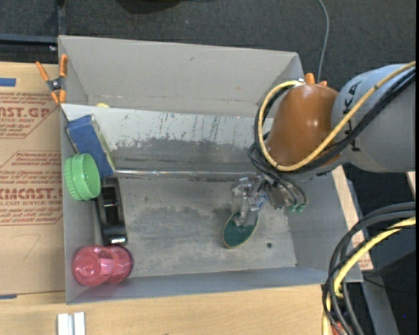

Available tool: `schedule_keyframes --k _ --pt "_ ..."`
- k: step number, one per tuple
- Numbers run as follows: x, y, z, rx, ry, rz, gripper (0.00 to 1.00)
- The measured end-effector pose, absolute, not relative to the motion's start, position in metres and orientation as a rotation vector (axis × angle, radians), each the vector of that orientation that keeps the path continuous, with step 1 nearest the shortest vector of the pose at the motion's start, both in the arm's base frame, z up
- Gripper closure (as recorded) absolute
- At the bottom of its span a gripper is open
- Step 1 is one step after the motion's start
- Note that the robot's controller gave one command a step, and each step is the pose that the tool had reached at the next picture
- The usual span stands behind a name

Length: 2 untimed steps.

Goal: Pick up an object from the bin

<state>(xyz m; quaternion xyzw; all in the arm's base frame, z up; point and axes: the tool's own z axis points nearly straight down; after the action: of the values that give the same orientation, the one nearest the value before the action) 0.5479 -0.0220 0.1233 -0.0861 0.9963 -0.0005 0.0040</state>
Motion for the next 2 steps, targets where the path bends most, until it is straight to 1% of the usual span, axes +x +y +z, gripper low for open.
schedule_keyframes --k 1,2 --pt "0.548 -0.022 0.123 -0.270 3.122 -0.002 1.00" --pt "0.552 -0.025 0.157 -0.801 3.027 -0.002 0.00"
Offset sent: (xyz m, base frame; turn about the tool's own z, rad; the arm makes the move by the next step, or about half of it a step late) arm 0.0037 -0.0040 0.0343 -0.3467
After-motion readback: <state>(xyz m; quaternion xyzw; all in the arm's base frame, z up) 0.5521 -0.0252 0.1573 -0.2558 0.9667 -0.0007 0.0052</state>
